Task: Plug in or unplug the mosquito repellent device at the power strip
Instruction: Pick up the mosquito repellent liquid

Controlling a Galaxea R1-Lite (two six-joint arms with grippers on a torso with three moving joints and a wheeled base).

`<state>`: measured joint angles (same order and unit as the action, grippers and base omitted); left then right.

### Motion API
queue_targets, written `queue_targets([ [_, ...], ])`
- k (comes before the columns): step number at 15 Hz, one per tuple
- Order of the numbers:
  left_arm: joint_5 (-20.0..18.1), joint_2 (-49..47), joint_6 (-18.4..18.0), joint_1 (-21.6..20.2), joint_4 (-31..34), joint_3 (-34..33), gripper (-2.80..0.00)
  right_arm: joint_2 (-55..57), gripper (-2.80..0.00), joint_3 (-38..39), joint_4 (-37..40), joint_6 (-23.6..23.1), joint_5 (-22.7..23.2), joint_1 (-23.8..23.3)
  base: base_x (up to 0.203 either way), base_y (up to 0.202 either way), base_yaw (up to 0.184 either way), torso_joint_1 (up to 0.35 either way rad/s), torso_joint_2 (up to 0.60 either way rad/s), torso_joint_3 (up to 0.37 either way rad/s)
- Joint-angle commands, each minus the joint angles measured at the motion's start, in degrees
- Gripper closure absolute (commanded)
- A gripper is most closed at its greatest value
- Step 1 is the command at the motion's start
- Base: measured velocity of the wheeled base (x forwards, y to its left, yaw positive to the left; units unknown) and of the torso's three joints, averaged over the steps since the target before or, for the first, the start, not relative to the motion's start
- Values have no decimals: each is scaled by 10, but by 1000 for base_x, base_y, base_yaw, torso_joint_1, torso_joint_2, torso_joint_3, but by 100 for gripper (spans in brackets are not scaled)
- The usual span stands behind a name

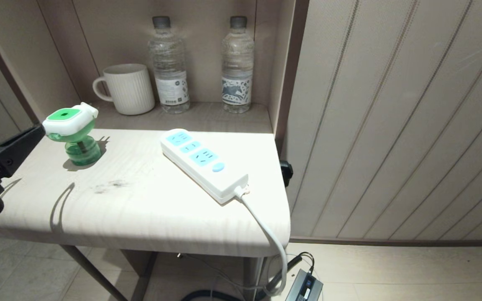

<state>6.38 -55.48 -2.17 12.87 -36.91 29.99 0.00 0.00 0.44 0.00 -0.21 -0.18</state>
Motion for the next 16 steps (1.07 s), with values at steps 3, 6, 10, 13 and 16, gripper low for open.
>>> queue_targets([
  [3, 1, -47, 0, 1, -11, 17, -280, 0, 0, 0, 0, 0, 0, 0, 0, 0, 0, 0, 0, 0],
  [6, 1, -74, 3, 1, -12, 34, -280, 0, 0, 0, 0, 0, 0, 0, 0, 0, 0, 0, 0, 0],
  [10, 1, -116, 9, 1, -12, 64, -280, 0, 0, 0, 0, 0, 0, 0, 0, 0, 0, 0, 0, 0],
  [13, 0, -136, 33, 1, -11, 78, -280, 0, 0, 0, 0, 0, 0, 0, 0, 0, 0, 0, 0, 0],
  [16, -1, -154, 32, 1, -13, 84, -280, 0, 0, 0, 0, 0, 0, 0, 0, 0, 0, 0, 0, 0],
])
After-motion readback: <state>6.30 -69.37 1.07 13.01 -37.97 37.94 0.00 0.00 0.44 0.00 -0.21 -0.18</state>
